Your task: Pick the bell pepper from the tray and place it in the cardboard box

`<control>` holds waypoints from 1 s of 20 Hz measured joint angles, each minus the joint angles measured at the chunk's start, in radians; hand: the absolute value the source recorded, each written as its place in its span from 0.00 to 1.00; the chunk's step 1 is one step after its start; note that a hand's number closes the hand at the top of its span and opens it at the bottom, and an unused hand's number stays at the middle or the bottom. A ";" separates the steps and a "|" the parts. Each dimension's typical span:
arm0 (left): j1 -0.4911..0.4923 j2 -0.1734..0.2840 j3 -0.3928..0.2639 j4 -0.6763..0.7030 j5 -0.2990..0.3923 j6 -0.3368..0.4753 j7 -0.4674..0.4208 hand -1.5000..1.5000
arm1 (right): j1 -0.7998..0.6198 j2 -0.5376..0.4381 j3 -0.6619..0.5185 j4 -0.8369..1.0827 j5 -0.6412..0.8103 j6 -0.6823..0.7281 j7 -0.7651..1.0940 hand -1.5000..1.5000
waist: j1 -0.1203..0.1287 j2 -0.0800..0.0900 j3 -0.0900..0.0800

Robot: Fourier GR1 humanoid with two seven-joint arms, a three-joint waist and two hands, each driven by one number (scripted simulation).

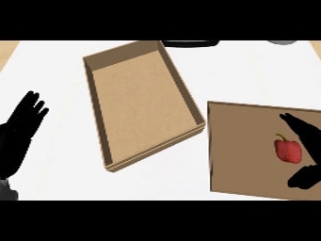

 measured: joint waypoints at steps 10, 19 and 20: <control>-0.021 -0.006 0.022 0.038 -0.006 -0.023 -0.010 0.50 | -0.018 -0.003 0.004 0.088 0.045 -0.135 -0.148 1.00 | 0.000 -0.001 -0.002; -0.071 -0.018 -0.014 0.033 -0.013 -0.036 0.011 0.50 | -0.175 0.252 0.216 0.094 0.168 -0.107 0.164 1.00 | 0.081 0.012 -0.006; -0.078 -0.018 -0.020 0.033 -0.013 -0.041 0.011 0.50 | -0.200 0.273 0.242 0.105 0.172 -0.107 0.207 1.00 | 0.101 0.016 -0.007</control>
